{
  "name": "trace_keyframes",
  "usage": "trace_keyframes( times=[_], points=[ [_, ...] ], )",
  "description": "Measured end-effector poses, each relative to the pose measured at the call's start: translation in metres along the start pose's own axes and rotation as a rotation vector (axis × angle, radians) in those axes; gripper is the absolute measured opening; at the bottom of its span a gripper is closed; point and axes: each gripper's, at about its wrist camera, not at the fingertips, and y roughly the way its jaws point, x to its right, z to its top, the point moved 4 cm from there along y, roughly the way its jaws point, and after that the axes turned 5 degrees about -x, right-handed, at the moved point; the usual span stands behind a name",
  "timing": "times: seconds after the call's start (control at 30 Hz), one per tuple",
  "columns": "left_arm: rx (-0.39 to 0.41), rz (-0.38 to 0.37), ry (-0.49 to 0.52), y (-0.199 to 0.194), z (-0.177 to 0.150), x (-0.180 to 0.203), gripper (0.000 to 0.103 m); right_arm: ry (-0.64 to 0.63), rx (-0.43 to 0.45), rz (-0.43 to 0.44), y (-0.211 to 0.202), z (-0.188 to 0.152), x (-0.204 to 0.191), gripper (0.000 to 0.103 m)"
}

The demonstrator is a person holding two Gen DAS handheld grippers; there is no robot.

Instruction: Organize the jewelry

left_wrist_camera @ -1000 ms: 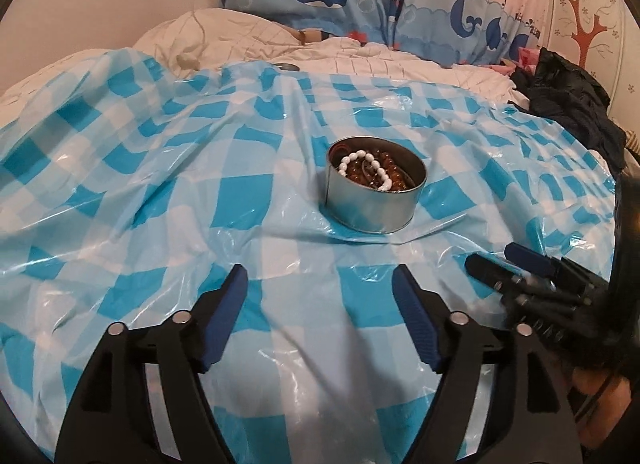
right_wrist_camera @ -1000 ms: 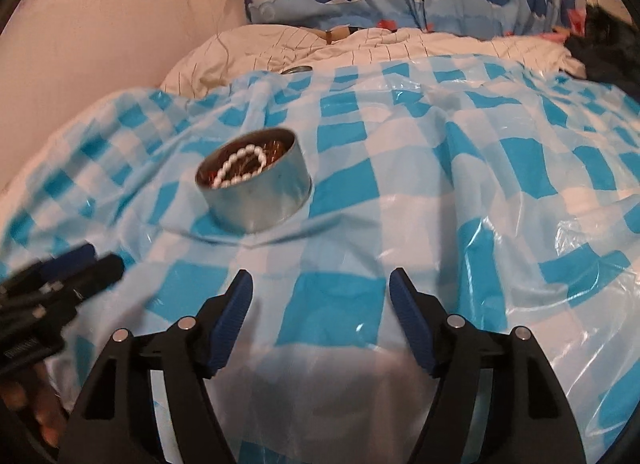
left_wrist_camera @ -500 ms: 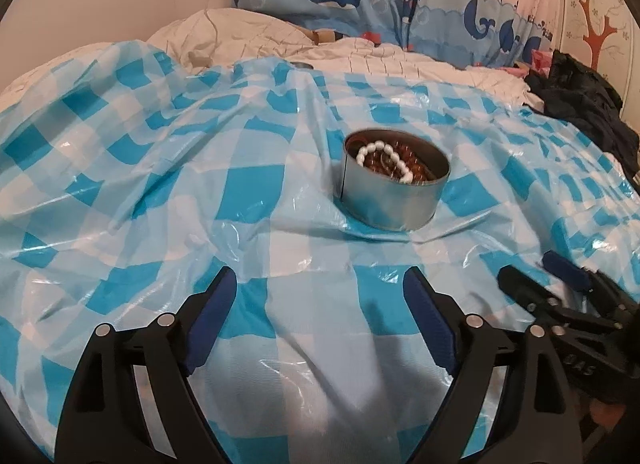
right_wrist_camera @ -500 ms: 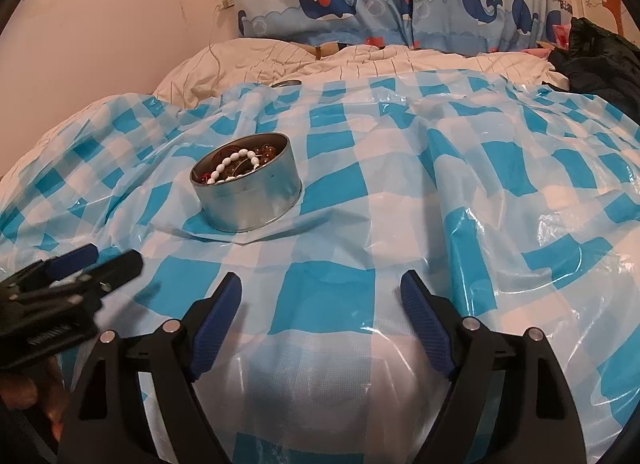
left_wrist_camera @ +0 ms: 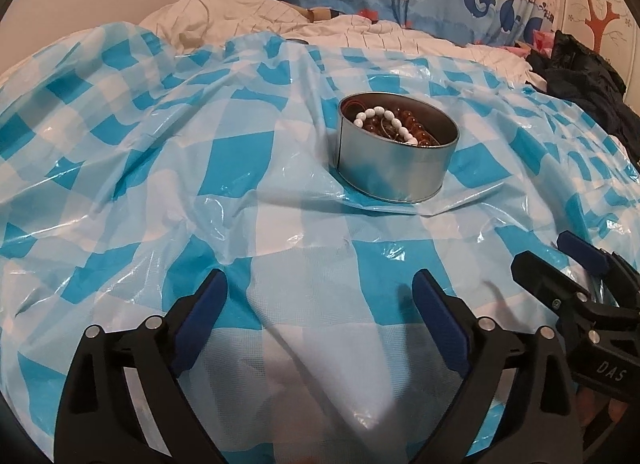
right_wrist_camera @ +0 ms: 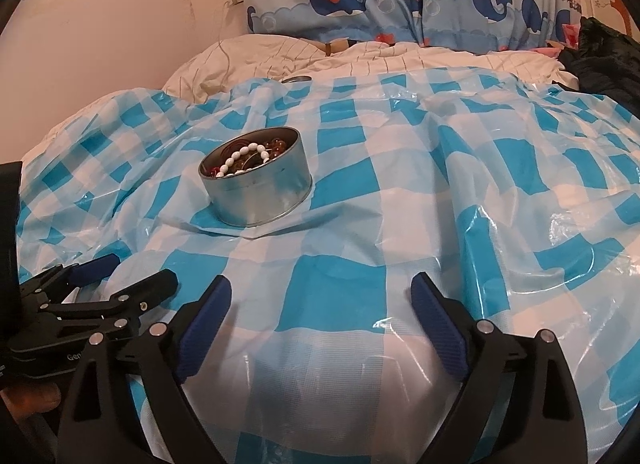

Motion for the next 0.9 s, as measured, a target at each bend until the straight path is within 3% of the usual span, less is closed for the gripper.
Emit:
trace_keyframes(
  times=[0.23,0.9],
  points=[
    [0.046,-0.023,-0.035,-0.007,0.0063,-0.0044,0.095,-0.001,-0.001,-0.001,0.0002,-0.0002,-0.0004,0.089],
    [0.018,-0.004,-0.031,-0.0002,0.0041,-0.0072,0.095,-0.002,-0.002,-0.002,0.0007,-0.0005,-0.0013,0.09]
  ],
)
